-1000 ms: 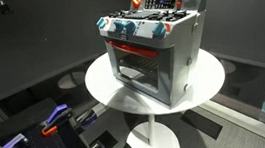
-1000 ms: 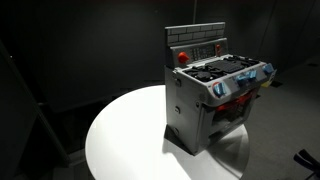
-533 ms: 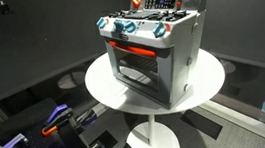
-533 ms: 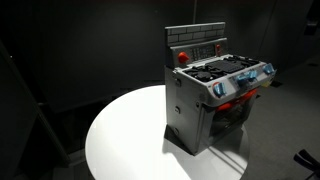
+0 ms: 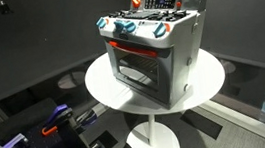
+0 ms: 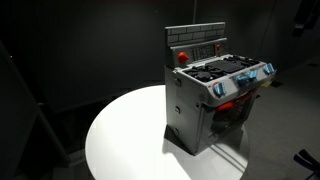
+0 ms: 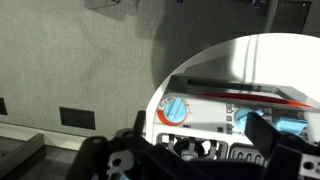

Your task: Press the top button on the stove

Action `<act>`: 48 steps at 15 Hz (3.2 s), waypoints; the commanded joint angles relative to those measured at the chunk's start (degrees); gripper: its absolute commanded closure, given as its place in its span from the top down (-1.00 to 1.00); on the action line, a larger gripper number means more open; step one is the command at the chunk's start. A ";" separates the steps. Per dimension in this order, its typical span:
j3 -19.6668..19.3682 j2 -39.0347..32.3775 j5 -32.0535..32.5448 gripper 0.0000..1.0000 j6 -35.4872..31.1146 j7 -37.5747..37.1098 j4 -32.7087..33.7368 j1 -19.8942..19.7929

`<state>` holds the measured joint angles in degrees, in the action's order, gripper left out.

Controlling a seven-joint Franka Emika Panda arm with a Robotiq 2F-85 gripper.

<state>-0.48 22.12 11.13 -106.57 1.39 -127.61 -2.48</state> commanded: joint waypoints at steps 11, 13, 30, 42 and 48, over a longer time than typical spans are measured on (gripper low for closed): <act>-0.12 -0.03 0.29 1.00 0.15 0.07 1.36 0.25; -0.12 -0.03 0.29 1.00 0.15 0.07 1.36 0.25; -0.52 -6.07 0.73 1.00 -14.99 1.01 2.77 -0.01; -1.84 -17.08 0.39 1.00 -20.77 0.99 9.12 -0.81; -2.60 -23.48 0.51 1.00 -20.97 0.86 14.87 -0.85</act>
<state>-2.76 2.31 11.36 -127.46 1.54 -117.02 -3.02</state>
